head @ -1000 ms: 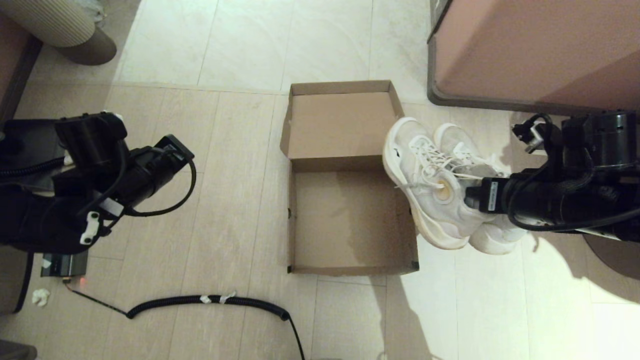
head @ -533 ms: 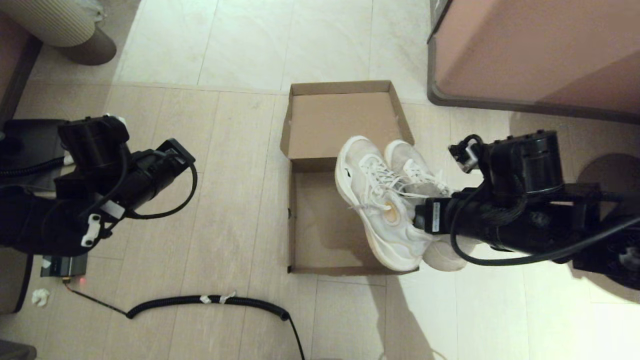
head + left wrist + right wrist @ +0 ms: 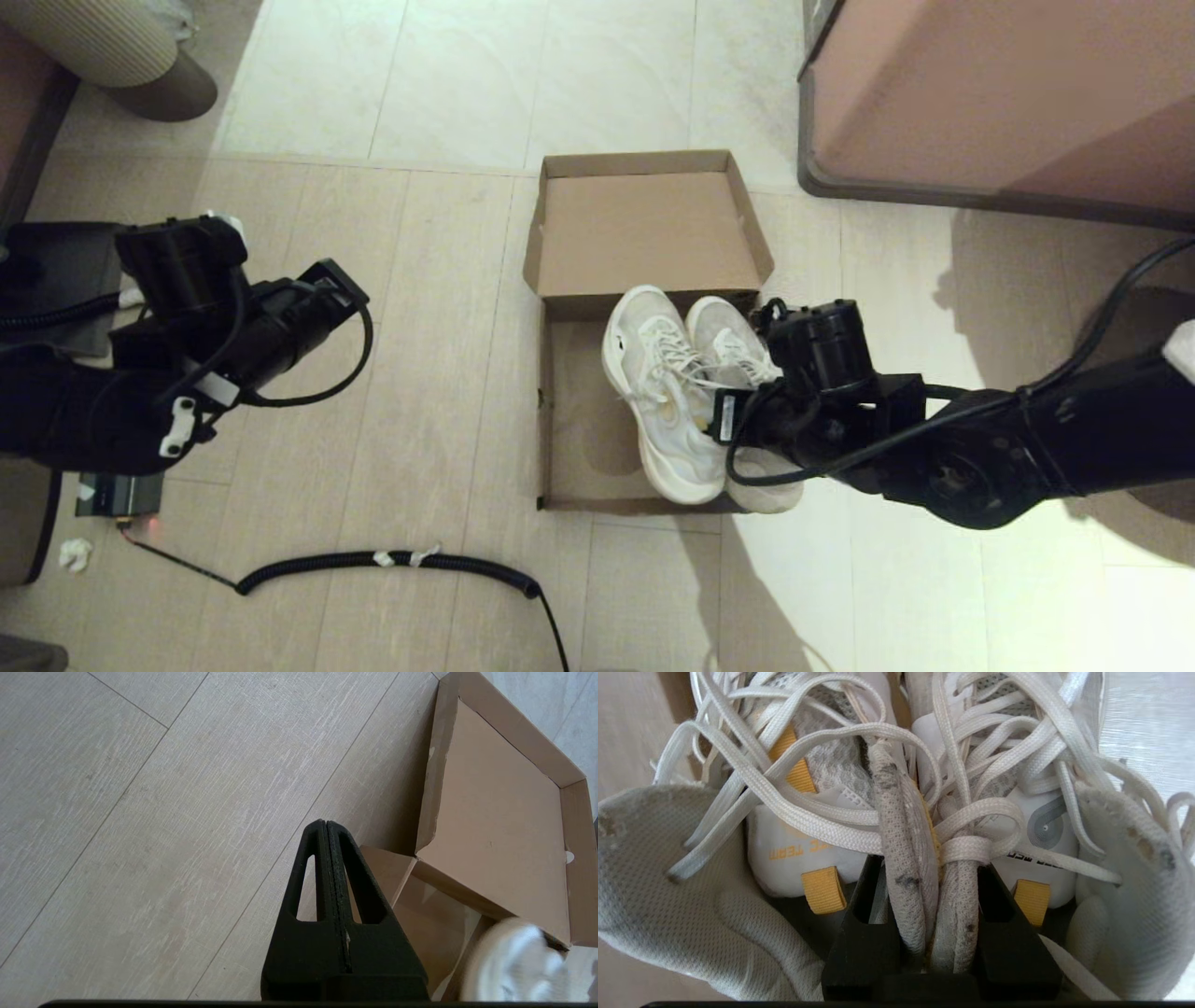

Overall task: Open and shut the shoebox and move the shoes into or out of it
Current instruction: Put the shoes into the shoe box

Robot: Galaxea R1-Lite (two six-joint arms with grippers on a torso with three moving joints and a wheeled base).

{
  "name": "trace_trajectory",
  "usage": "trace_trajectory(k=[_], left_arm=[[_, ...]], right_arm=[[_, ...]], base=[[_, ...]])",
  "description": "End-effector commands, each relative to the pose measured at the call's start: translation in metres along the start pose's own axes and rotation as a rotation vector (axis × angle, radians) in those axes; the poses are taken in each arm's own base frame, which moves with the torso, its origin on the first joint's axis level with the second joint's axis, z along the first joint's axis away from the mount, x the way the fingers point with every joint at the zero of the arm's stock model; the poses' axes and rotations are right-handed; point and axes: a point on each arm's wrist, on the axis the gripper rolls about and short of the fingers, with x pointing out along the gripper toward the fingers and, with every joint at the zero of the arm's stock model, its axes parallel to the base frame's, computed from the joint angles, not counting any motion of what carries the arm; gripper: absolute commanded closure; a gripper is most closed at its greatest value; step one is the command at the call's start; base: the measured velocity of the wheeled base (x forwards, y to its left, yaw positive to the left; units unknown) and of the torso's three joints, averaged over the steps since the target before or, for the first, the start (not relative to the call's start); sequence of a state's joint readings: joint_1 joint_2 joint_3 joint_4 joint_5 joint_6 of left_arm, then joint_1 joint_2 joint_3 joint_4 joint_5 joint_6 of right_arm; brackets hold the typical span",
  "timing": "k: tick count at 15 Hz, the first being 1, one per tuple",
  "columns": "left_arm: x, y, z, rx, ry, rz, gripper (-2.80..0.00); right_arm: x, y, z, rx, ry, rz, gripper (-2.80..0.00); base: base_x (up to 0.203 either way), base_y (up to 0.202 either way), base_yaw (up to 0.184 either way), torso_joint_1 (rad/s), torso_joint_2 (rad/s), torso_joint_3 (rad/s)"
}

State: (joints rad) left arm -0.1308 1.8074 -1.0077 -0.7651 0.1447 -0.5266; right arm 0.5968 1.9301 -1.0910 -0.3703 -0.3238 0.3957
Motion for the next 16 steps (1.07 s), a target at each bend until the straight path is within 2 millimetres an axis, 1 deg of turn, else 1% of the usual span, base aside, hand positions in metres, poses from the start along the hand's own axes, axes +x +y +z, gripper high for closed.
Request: trace_trajectory(k=[1,2,5,7,10,13,16], left_arm=[[0.000,-0.001,-0.003,-0.004,0.005,-0.003,0.00],[0.000,-0.001,-0.003,-0.004,0.006,-0.005,0.00],[-0.004,-0.009,-0.001,-0.007,0.003,-0.031,0.00],[-0.008,-0.013,0.002,-0.009,-0.004,-0.045,0.00],[-0.014,-0.015,0.008,-0.013,-0.012,-0.065,0.00],[-0.018,-0.016,0.012,-0.015,-0.023,-0.074,0.00],[-0.022,-0.014,0.009,-0.015,-0.005,-0.075,0.00]], right_arm=[[0.022,0.003,-0.014,-0.011,0.034,-0.017,0.00],[0.028,0.004,-0.016,-0.008,0.026,-0.017,0.00],[0.058,0.007,-0.030,-0.013,0.010,-0.068,0.00],[0.073,0.010,-0.037,-0.011,-0.004,-0.075,0.00],[0.093,0.016,-0.036,0.003,-0.058,-0.095,0.00],[0.103,0.021,-0.035,0.004,-0.080,-0.088,0.00],[0.110,0.022,-0.037,0.004,-0.082,-0.089,0.00]], base=[[0.000,0.000,0.000,0.000,0.00,0.000],[0.000,0.000,0.000,0.000,0.00,0.000],[0.000,0.000,0.000,0.000,0.00,0.000],[0.000,0.000,0.000,0.000,0.00,0.000],[0.000,0.000,0.000,0.000,0.00,0.000],[0.000,0.000,0.000,0.000,0.00,0.000],[0.000,0.000,0.000,0.000,0.00,0.000]])
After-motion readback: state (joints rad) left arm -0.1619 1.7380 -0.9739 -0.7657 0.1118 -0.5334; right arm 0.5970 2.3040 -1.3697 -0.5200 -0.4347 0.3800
